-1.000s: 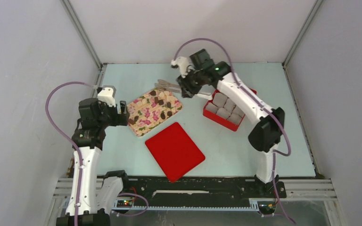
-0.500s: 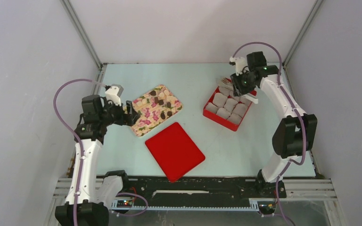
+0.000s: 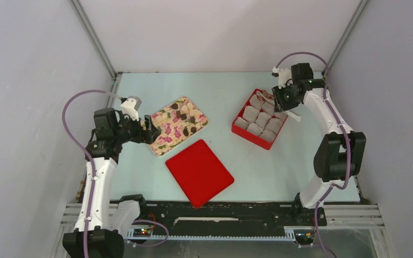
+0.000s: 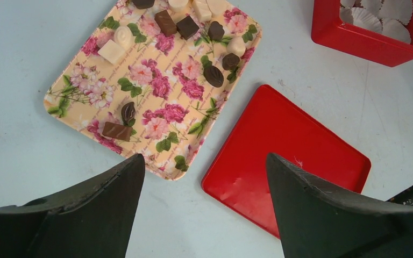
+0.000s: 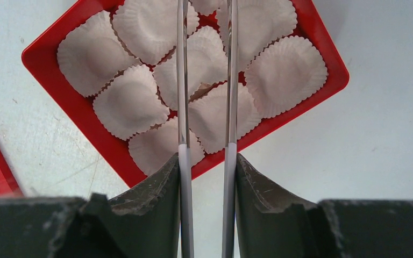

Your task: Pack the chocolate

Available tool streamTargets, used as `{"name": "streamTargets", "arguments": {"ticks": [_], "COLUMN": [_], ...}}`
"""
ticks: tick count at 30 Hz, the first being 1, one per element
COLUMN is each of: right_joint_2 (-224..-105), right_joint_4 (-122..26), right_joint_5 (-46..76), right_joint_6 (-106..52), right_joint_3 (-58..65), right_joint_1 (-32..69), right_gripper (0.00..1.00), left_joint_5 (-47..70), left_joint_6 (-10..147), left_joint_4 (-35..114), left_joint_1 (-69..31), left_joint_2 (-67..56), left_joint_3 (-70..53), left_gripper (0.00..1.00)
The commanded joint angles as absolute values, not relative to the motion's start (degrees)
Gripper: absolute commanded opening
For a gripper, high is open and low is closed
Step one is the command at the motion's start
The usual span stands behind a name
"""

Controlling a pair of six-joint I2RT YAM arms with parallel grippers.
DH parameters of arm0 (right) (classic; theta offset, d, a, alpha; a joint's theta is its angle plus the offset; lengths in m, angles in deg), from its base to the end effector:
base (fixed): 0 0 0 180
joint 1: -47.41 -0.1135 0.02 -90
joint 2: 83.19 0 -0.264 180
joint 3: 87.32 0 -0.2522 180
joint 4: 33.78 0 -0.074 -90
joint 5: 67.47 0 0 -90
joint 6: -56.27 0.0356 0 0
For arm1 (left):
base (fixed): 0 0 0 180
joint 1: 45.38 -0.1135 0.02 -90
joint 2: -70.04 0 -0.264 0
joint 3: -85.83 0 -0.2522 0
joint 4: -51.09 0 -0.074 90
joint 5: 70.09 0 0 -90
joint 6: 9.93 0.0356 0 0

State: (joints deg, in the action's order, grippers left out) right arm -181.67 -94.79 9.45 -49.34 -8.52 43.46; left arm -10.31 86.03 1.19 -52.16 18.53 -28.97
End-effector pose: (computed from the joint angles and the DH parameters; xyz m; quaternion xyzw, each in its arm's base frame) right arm 0.3665 0.0334 0.2941 -0.1930 0.9365 0.0814 0.2812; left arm 0.1861 0.0041 0.3179 0.1118 0.8618 -0.1826 0.4598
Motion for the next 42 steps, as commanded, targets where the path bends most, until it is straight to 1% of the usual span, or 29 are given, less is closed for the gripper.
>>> {"name": "streamTargets", "arguments": {"ticks": [1,17,21,27,36,42], "right_joint_2": [-182.68,-189.90,-190.84,-191.80,-191.45,-189.64], "right_joint_4": [-91.22,-91.42,-91.40,-91.49,-91.36,-91.09], "right_joint_5": [8.75,8.71,8.81,9.06,9.56,10.26], "right_joint_6": [-48.79,-48.30,-48.14,-48.29,-47.41,-47.20], "right_joint_3": [-9.69,-14.12,-14.83,-15.35,-15.57,-15.20], "right_joint_1": [43.79,43.70,43.72,43.63,43.63,43.61], "right_gripper": [0.25,0.28,0.32,0.35,0.44,0.46], "left_joint_5": [-11.27,-11.28,-11.28,-11.53,-11.83,-12.16], "left_joint_6": [85.84,86.09,86.18,86.20,86.49,86.47], "left_joint_4": [1.87,1.58,1.53,1.59,1.30,1.27], "left_joint_1": [-52.58,-52.56,-52.58,-52.58,-52.58,-52.61], "left_joint_2": [19.22,20.11,20.21,20.29,20.68,21.00], "left_joint_3": [-28.35,-29.26,-29.25,-29.50,-29.71,-29.82], "left_gripper": [0.87,0.89,0.89,0.90,0.90,0.91]}}
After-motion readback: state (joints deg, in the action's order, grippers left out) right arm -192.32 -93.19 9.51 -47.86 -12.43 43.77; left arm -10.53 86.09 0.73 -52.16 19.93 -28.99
